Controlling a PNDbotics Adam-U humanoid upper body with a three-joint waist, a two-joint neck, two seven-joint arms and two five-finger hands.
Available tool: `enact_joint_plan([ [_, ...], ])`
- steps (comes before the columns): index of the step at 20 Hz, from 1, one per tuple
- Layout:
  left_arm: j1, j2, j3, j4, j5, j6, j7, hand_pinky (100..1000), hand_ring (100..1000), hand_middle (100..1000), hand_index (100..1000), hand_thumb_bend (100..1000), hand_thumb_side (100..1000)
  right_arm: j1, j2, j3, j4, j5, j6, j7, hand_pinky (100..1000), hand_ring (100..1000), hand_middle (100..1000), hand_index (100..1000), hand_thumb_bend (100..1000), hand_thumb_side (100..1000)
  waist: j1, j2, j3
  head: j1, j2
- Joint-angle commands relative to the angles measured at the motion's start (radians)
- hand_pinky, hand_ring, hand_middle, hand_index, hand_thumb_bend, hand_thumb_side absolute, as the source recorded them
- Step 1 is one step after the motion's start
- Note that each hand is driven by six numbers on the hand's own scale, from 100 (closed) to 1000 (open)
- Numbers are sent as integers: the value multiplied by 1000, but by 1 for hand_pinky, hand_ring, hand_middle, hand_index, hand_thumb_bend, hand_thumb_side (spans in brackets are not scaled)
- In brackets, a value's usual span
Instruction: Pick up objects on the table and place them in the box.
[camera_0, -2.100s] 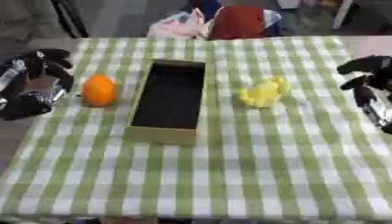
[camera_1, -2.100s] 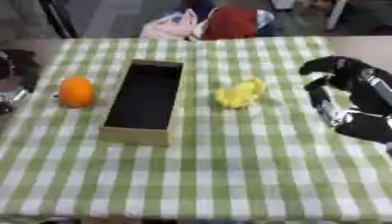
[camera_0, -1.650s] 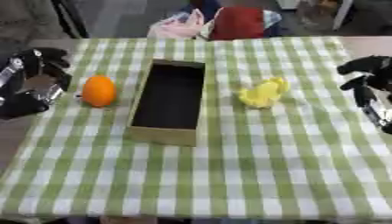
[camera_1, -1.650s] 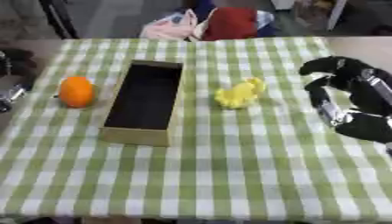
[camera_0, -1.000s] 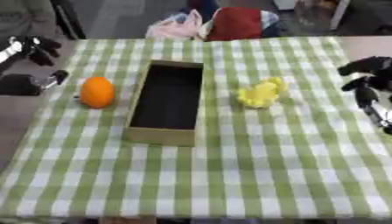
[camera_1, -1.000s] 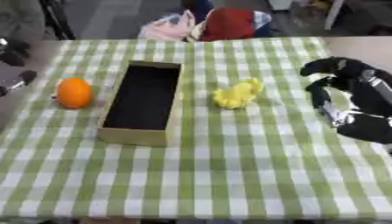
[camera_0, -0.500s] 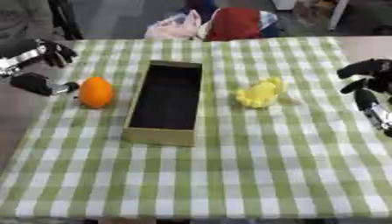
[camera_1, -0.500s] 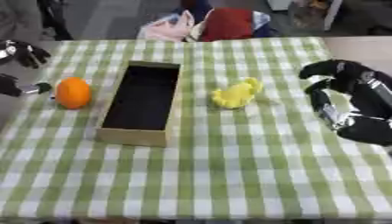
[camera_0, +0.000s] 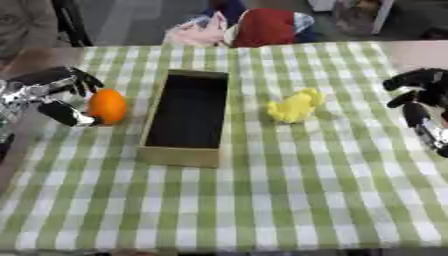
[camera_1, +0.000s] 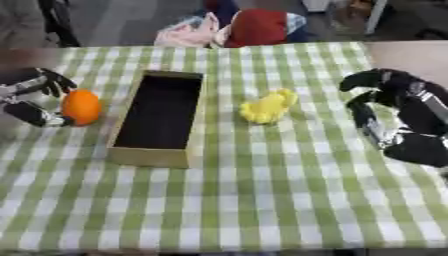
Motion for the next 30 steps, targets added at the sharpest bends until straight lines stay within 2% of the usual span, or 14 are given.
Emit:
enact_joint_plan([
  [1, -19, 11, 14, 4, -62, 8, 51, 675, 656, 672, 837, 498, 259, -9, -21, -4, -15, -7, -1, 3, 677, 845, 702, 812, 100, 363, -1, -14, -2, 2, 5],
  [6, -13, -9, 20, 9, -164, 57, 221, 606, 577, 600, 775, 452, 103, -8, -19, -3, -14, -7, -2, 4, 677, 845, 702, 812, 100, 369, -2, -13, -5, 3, 5],
  [9, -7, -23, 13, 17, -219, 80, 322, 563, 514, 526, 674, 433, 100, -8, -17, -3, -13, -7, -1, 5, 677, 845, 702, 811, 100, 374, -1, -13, -6, 4, 5],
  [11, -3, -32, 10, 27, -242, 86, 365, 545, 489, 496, 640, 417, 100, -8, -17, -3, -13, -7, -1, 5, 677, 845, 702, 811, 100, 375, -2, -12, -8, 3, 5],
  [12, -2, -35, 9, 32, -247, 85, 377, 516, 445, 444, 573, 398, 100, -8, -17, -3, -13, -7, -1, 5, 676, 845, 702, 811, 100, 377, -1, -12, -8, 4, 5],
  [15, 0, -39, 14, 35, -234, 80, 388, 475, 382, 361, 475, 351, 100, -6, -16, -4, -12, -7, -1, 5, 676, 845, 702, 810, 100, 380, -2, -13, -9, 3, 5],
  [18, -6, -33, 20, 2, -184, 82, 390, 462, 360, 324, 434, 315, 100, -5, -17, -5, -12, -7, -1, 4, 676, 845, 702, 809, 100, 382, -2, -13, -9, 2, 5],
  [25, -18, -5, -12, -190, -59, 86, 368, 470, 371, 322, 428, 287, 100, -4, -18, -5, -12, -7, -2, 3, 676, 845, 701, 805, 100, 390, -1, -16, -9, 3, 5],
  [30, -37, -15, -67, -299, 18, 61, 323, 479, 376, 326, 432, 283, 100, -8, -18, -3, -13, -10, -2, 5, 676, 845, 701, 804, 100, 389, -1, -17, -14, 6, 5],
])
